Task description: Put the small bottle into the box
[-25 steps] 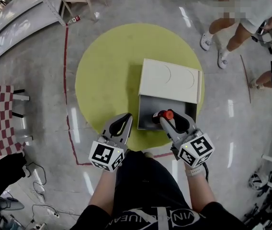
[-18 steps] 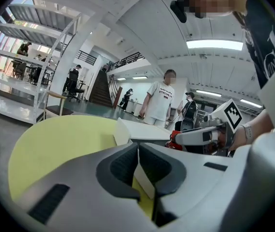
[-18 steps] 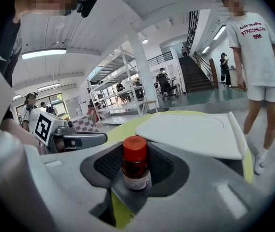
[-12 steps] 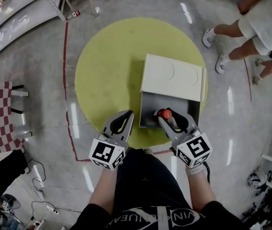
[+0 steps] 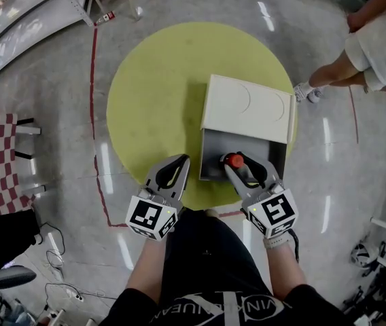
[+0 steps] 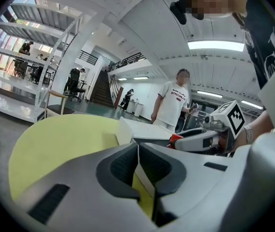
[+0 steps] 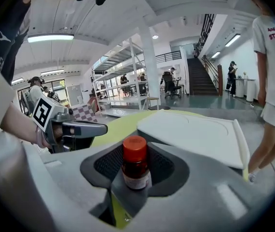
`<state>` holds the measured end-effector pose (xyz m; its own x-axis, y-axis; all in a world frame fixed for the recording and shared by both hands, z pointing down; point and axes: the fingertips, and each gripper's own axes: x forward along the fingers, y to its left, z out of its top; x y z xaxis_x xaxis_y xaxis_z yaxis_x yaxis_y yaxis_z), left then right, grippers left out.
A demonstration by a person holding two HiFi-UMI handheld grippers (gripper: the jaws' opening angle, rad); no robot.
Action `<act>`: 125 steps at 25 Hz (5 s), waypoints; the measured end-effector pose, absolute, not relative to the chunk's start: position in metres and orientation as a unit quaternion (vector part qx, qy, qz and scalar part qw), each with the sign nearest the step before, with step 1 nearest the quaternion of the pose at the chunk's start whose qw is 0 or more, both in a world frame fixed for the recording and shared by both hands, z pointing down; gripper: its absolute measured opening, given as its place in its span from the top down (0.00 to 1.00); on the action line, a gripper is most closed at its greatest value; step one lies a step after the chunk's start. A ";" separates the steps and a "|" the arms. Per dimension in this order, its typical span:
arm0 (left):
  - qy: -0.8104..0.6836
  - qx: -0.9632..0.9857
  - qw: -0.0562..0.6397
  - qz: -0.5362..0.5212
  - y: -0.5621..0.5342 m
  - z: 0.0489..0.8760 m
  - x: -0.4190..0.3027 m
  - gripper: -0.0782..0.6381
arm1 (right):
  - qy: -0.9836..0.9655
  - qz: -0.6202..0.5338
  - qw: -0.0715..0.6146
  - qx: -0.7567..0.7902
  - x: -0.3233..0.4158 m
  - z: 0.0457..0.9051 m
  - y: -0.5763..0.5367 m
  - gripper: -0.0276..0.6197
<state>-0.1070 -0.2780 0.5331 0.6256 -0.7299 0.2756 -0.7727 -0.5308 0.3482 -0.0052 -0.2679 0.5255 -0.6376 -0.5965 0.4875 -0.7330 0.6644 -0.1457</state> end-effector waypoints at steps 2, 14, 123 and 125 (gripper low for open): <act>-0.430 0.873 0.224 0.049 -0.278 0.534 -0.107 0.87 | -0.888 0.168 0.204 0.375 -0.005 0.526 -0.268 0.73; -0.429 0.874 0.223 0.047 -0.276 0.531 -0.109 0.87 | -0.890 0.157 0.210 0.373 -0.007 0.524 -0.264 0.73; -0.495 0.860 0.123 -0.015 -0.122 0.382 -0.077 0.87 | -0.910 0.138 0.038 0.389 0.072 0.373 -0.123 0.95; -0.496 0.859 0.123 -0.015 -0.119 0.382 -0.076 0.87 | -0.910 0.139 0.037 0.390 0.073 0.372 -0.121 0.95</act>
<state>-0.0765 -0.1188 0.3816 0.5078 -0.8560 0.0969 -0.8487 -0.4777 0.2270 0.0730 -0.1213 0.3718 -0.6931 -0.6990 0.1763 -0.7198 0.6574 -0.2230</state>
